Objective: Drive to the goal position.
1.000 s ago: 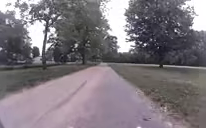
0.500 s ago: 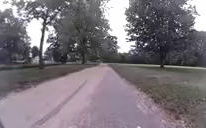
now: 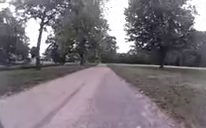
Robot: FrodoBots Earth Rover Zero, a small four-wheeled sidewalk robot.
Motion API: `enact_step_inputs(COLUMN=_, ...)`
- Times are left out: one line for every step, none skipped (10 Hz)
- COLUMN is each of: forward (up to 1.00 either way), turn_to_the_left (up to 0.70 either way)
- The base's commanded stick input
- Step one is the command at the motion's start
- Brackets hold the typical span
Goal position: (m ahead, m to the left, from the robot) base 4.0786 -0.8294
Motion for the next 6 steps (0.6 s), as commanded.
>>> enact_step_inputs(forward=0.70, turn_to_the_left=0.00)
enact_step_inputs(forward=0.70, turn_to_the_left=0.01)
enact_step_inputs(forward=0.70, turn_to_the_left=0.01)
enact_step_inputs(forward=0.70, turn_to_the_left=0.01)
enact_step_inputs(forward=0.70, turn_to_the_left=0.01)
enact_step_inputs(forward=0.70, turn_to_the_left=0.01)
